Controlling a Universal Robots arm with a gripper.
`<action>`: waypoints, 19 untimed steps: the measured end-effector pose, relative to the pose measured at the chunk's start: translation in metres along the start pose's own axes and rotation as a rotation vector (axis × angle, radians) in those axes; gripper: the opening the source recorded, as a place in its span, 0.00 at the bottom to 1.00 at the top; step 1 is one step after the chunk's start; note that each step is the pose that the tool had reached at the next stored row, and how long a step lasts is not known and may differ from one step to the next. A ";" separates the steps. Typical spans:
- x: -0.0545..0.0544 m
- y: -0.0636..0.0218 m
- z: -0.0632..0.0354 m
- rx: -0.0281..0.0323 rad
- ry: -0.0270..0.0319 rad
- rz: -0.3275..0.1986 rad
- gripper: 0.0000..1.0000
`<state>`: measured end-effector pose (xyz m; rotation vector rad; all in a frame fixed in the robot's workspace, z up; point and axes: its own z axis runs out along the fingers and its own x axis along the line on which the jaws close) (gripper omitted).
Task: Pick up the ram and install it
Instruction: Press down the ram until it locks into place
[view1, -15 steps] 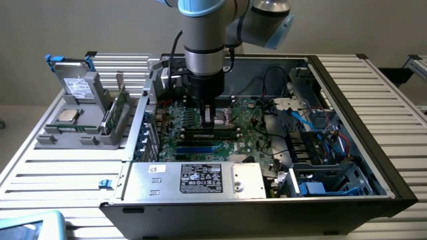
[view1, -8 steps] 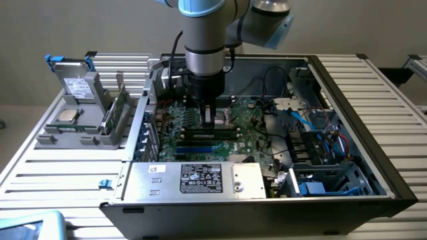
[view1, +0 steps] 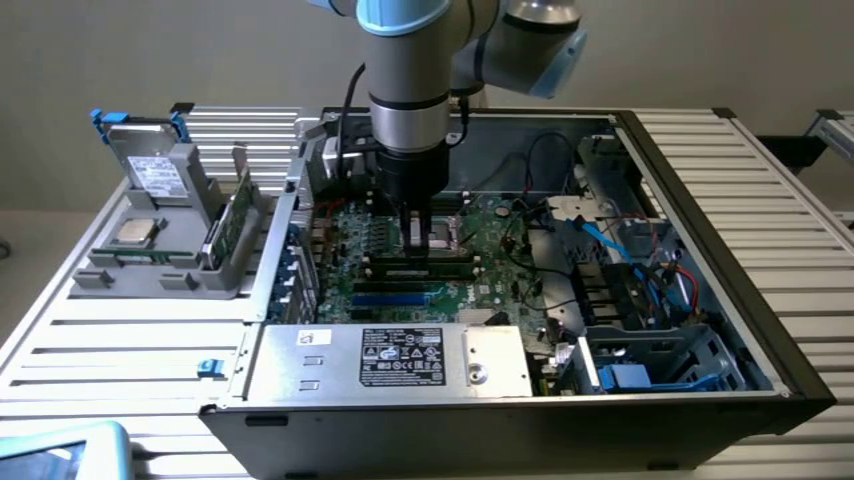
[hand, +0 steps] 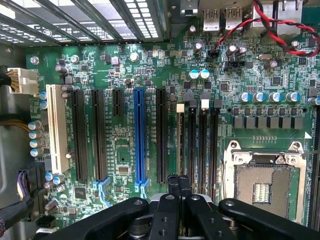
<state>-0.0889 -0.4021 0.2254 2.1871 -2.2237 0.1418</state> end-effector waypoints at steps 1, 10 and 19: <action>0.000 0.0000 0.0001 -0.0001 0.0002 0.000 0.11; 0.002 -0.0021 -0.0253 0.0004 -0.0001 0.000 0.11; 0.003 -0.0087 -0.0405 -0.0019 -0.0001 0.000 0.11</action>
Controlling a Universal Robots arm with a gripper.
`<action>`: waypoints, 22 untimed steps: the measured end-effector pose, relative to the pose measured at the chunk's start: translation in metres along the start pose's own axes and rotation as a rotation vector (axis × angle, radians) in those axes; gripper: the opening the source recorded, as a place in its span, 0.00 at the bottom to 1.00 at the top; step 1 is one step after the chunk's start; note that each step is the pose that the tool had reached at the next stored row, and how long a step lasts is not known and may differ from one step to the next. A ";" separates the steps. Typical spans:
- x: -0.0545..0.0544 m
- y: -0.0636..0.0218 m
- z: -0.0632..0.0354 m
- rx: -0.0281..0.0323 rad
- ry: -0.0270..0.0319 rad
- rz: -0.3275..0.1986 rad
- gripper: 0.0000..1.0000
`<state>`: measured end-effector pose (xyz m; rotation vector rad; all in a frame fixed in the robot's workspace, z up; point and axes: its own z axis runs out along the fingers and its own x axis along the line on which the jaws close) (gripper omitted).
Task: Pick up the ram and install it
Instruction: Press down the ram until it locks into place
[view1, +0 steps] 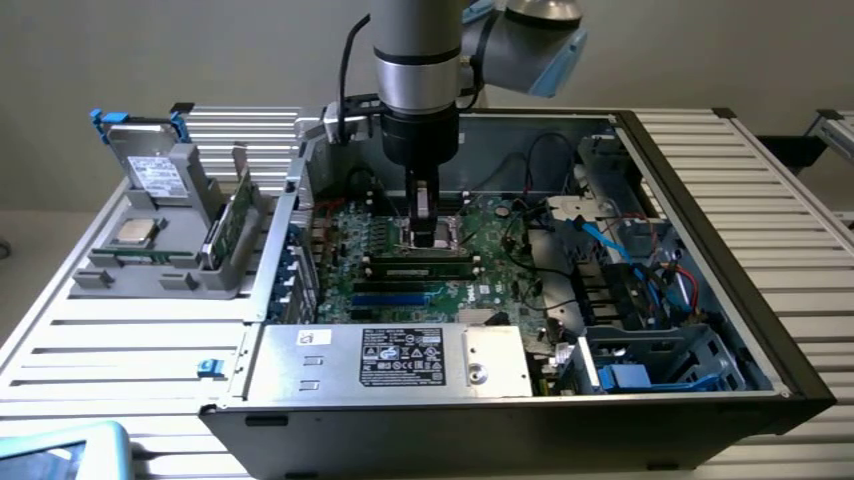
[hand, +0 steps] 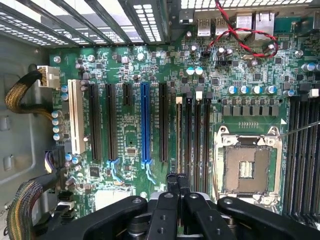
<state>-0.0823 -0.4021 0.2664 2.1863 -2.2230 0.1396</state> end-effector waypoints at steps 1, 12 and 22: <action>0.000 0.0000 0.0000 0.0000 0.0000 0.000 0.11; 0.000 -0.0001 0.0000 0.0000 0.0001 0.000 0.11; 0.000 0.0000 0.0000 -0.0097 0.0063 0.124 0.11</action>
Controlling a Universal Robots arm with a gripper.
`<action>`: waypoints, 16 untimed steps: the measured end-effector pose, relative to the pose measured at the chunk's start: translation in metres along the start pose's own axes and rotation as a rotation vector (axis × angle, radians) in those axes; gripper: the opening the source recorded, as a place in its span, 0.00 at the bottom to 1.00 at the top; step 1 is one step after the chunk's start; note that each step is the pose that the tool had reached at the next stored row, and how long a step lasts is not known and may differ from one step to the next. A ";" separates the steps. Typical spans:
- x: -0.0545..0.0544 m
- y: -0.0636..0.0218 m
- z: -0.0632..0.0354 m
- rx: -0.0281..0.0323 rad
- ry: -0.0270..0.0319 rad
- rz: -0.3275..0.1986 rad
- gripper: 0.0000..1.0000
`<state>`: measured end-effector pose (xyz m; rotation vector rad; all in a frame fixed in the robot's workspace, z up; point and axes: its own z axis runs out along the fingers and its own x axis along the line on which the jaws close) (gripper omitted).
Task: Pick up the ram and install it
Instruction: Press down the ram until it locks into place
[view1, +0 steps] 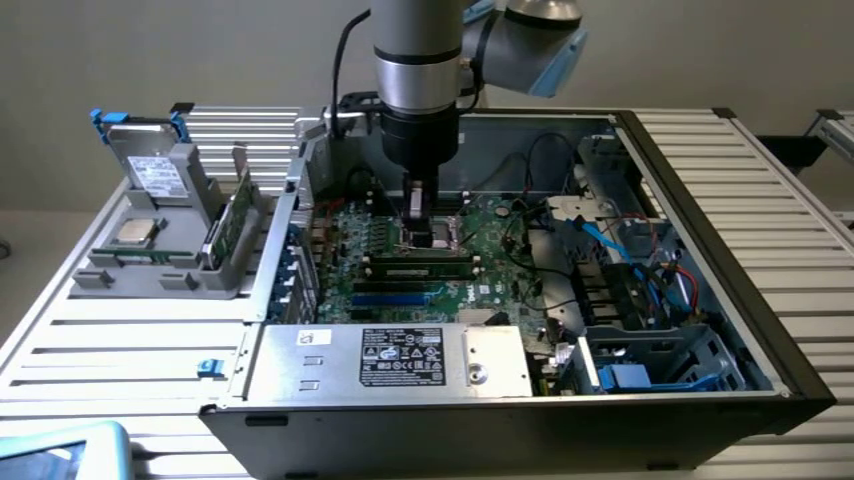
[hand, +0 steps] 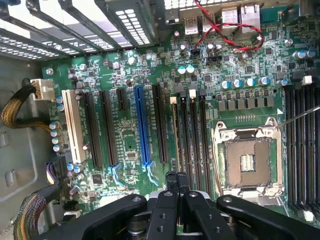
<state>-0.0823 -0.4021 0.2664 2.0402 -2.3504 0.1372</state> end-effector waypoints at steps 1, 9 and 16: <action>0.000 0.0000 0.0000 -0.0012 0.0008 0.016 0.11; 0.000 0.0000 -0.0001 -0.0116 0.0075 0.148 0.11; 0.000 0.0000 0.0000 -0.0205 0.0131 0.263 0.11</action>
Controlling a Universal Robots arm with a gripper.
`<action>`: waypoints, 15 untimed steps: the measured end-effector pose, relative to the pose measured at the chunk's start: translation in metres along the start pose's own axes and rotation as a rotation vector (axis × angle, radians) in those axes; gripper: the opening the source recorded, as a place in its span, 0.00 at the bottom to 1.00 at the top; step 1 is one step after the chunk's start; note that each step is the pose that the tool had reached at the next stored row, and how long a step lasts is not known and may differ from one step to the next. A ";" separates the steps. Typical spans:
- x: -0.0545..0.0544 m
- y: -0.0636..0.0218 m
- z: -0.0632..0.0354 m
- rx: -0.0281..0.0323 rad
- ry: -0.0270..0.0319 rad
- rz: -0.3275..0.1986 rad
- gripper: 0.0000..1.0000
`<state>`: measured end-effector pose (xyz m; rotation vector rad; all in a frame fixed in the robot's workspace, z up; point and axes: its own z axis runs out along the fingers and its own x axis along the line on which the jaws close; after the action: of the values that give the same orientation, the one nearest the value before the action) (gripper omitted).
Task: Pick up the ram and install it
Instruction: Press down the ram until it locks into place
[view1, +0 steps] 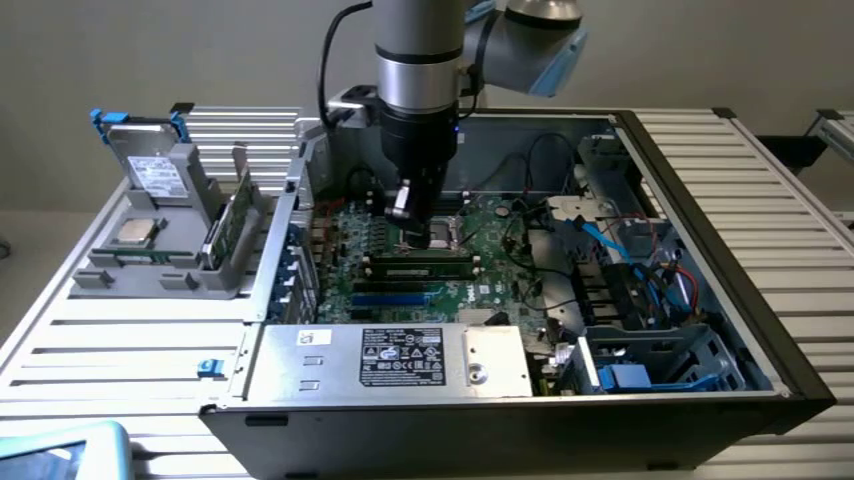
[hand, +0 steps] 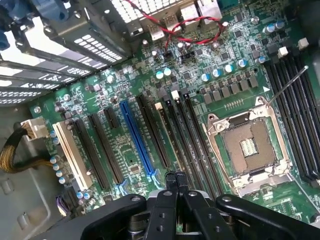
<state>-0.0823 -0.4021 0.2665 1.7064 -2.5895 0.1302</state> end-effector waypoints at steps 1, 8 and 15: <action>0.000 0.0000 0.0000 -0.0012 0.0007 0.016 0.11; 0.000 0.0000 0.0000 -0.0099 0.0062 0.128 0.11; 0.000 0.0000 0.0000 -0.0183 0.0116 0.236 0.11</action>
<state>-0.0822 -0.4021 0.2664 1.3842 -2.7648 0.1220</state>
